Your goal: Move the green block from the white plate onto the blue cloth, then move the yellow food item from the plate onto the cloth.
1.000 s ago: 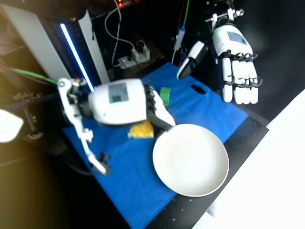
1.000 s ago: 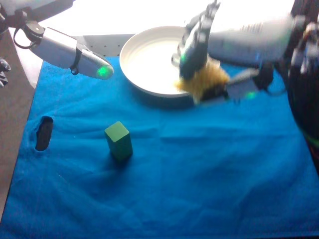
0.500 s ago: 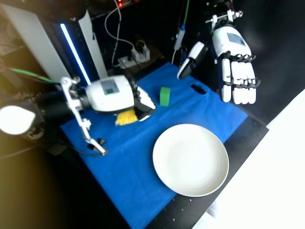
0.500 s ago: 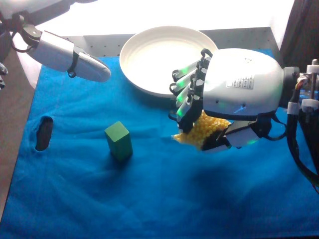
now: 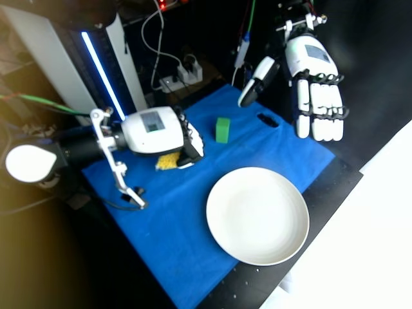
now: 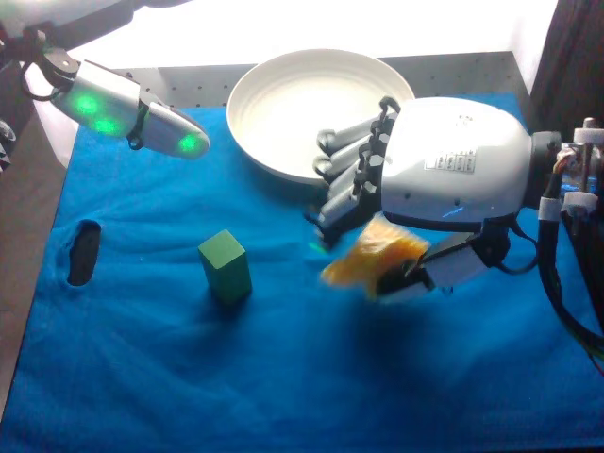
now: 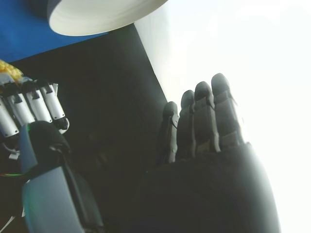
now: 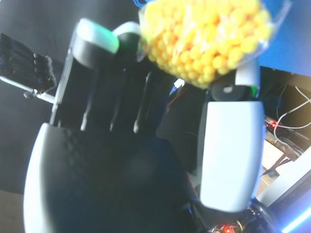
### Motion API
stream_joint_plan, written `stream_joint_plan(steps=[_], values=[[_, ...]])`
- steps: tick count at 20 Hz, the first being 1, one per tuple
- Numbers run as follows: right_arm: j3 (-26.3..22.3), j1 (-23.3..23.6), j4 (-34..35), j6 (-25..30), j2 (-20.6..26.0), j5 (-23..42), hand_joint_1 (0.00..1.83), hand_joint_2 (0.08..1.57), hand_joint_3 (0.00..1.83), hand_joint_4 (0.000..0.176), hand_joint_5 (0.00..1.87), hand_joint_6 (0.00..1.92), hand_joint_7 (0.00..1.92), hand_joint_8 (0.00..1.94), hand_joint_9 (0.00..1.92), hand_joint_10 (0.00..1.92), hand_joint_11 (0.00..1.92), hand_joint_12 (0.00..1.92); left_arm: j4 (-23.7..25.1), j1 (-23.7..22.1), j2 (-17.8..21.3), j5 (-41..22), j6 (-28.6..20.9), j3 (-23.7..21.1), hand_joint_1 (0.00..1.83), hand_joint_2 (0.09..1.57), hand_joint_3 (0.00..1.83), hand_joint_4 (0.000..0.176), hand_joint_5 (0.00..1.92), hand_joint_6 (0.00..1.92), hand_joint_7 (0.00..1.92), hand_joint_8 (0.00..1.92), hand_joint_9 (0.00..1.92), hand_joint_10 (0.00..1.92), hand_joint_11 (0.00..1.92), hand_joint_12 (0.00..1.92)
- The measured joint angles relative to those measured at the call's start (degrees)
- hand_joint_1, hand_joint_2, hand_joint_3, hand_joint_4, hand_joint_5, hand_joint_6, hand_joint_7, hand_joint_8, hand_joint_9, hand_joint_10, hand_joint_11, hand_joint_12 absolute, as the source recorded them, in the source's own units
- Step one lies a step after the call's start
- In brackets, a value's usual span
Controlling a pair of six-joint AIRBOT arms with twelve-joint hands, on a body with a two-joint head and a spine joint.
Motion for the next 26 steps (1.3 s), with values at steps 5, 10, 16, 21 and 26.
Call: stream_joint_plan(steps=[5,10,16,21,26], values=[[-0.33,-0.31,0.15,-0.04,0.48,0.17,0.46,0.69,0.0,0.176,0.0,0.0,0.0,0.0,0.0,0.0,0.0,0.09,0.02,0.59,0.0,0.26,0.0,0.0,0.66,0.72,0.0,0.07,0.13,0.0,0.14,0.0,0.12,0.0,0.06,0.13],[-1.31,-0.37,10.27,-0.11,4.63,1.11,0.44,0.66,0.0,0.176,0.0,0.0,0.0,0.0,0.0,0.0,0.0,0.0,-2.08,1.6,0.5,-1.4,0.13,-0.68,0.54,0.73,0.0,0.071,0.15,0.02,0.14,0.01,0.11,0.01,0.05,0.12],[-1.64,-0.7,25.81,-0.24,8.83,6.32,0.43,0.61,0.0,0.106,0.0,0.0,0.0,0.0,0.0,0.0,0.07,0.04,-7.67,2.08,4.24,-7.67,4.11,-4.09,0.52,0.81,0.02,0.077,0.17,0.01,0.06,0.0,0.07,0.0,0.0,0.1],[-3.17,-1.77,35.17,-0.35,11.69,12.92,0.54,0.62,0.0,0.131,0.0,0.0,0.0,0.0,0.0,0.0,0.01,0.03,-12.98,2.8,8.2,-14.08,8.63,-8.35,0.54,0.87,0.01,0.0,0.08,0.0,0.06,0.0,0.03,0.0,0.01,0.0],[-4.83,-3.56,42.73,-0.44,13.79,22.62,0.49,0.69,0.0,0.176,0.0,0.0,0.01,0.0,0.0,0.0,0.0,0.3,-17.77,7.74,11.32,-24.28,12.02,-13.03,0.56,0.76,0.0,0.0,0.13,0.0,0.11,0.01,0.05,0.01,0.02,0.01]])
